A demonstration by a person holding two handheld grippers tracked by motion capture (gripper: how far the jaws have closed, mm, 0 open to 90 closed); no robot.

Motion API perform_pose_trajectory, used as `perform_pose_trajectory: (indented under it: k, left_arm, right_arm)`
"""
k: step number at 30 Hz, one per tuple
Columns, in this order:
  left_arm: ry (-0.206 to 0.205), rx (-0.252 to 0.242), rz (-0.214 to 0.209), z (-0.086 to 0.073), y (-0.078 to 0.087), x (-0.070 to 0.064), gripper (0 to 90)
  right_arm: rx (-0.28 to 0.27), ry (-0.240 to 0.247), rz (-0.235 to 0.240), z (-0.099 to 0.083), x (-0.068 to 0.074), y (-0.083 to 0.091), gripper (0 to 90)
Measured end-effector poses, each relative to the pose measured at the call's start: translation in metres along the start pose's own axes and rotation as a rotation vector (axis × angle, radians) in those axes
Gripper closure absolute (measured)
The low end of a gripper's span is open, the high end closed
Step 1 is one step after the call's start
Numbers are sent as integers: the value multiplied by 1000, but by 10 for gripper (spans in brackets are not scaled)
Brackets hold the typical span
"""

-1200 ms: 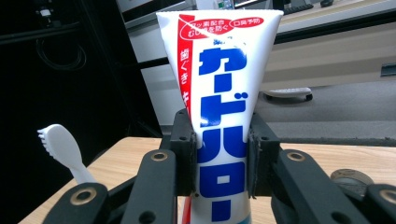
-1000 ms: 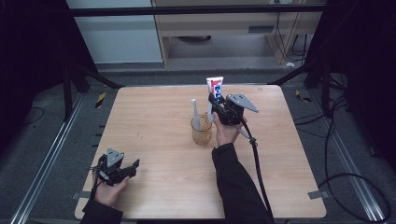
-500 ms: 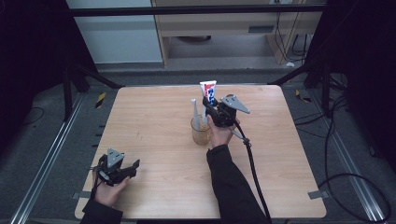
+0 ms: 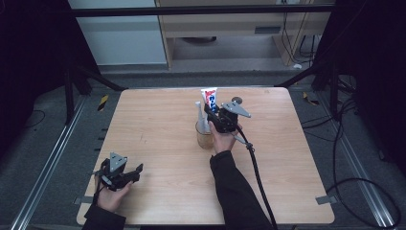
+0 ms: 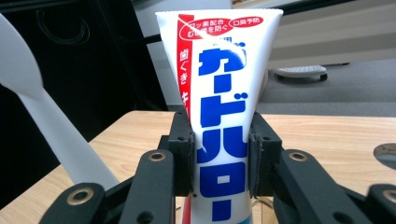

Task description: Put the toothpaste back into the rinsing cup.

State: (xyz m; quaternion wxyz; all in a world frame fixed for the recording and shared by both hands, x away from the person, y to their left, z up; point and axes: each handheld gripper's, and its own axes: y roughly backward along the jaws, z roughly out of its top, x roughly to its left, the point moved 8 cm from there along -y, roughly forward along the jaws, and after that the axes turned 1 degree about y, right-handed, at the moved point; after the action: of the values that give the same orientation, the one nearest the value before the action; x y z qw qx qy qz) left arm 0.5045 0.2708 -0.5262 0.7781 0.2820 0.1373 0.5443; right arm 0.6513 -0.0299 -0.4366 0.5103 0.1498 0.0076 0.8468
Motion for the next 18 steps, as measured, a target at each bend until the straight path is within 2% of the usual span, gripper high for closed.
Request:
perform_pose_trajectory:
  k: [11,18]
  left_arm:
    - [-1,0,1,0,0,0,311]
    - [-1,0,2,0,0,0,310]
  right_arm:
    - [69,10,21,-8,-1,0,658]
    - [117,33,34,-14,-1,-1,644]
